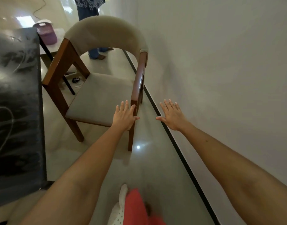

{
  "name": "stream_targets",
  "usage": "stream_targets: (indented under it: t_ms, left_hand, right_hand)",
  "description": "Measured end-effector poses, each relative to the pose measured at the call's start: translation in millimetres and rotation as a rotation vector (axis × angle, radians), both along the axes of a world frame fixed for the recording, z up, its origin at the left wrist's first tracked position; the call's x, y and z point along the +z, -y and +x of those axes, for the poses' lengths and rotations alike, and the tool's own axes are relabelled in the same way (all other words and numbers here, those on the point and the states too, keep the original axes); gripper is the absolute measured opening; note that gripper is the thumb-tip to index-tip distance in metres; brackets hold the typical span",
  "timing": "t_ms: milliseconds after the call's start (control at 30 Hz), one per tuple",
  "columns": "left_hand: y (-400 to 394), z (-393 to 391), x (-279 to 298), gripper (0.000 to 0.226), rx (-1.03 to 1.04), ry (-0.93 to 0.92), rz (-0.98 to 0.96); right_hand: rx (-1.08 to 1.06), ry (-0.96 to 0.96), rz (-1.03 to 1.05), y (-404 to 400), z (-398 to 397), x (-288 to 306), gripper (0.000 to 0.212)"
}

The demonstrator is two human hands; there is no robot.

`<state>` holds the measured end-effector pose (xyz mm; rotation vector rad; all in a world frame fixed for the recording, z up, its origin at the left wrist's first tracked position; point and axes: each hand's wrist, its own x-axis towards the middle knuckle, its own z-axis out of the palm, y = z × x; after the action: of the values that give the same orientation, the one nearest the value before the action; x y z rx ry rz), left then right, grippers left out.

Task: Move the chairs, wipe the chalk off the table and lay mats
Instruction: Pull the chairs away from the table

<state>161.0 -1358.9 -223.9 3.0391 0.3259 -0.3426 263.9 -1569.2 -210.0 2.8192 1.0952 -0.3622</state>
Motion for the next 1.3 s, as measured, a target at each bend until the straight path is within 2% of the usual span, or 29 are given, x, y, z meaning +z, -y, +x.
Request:
stream_targets:
  t_ms: [267,433,767,1067,1200,1300]
  left_hand:
    - [-5.2,64.5,-11.0,0.066,0.135,-0.004,-0.034]
    - [-12.3,106.6,-16.4,0.067,0.236,0.008,-0.127]
    - [-19.4,166.2,-34.2,0.075,0.388,-0.021,-0.179]
    - [-12.0,211.5,-54.1,0.084,0.681,0.126,-0.279]
    - [-10.1,226.0,-60.2,0.081,0.802,0.151,-0.295]
    - [-14.3,231.4,-62.1,0.076,0.818,0.066,-0.257]
  right_hand:
    - [0.111,-0.013,0.000,-19.8,79.6,-13.8,0.078]
    - [0.166,-0.053,-0.035,-40.4,129.7,-18.6,0.078]
    - [0.327,-0.011,0.052,-97.5,213.1,-27.0,0.076]
    - [0.578,0.149,0.060,-180.1,318.1,-20.0,0.104]
    - [0.778,0.212,-0.032,-208.9,342.9,-26.9,0.095]
    - [0.855,0.230,-0.063,-228.9,351.0,-26.1,0.082]
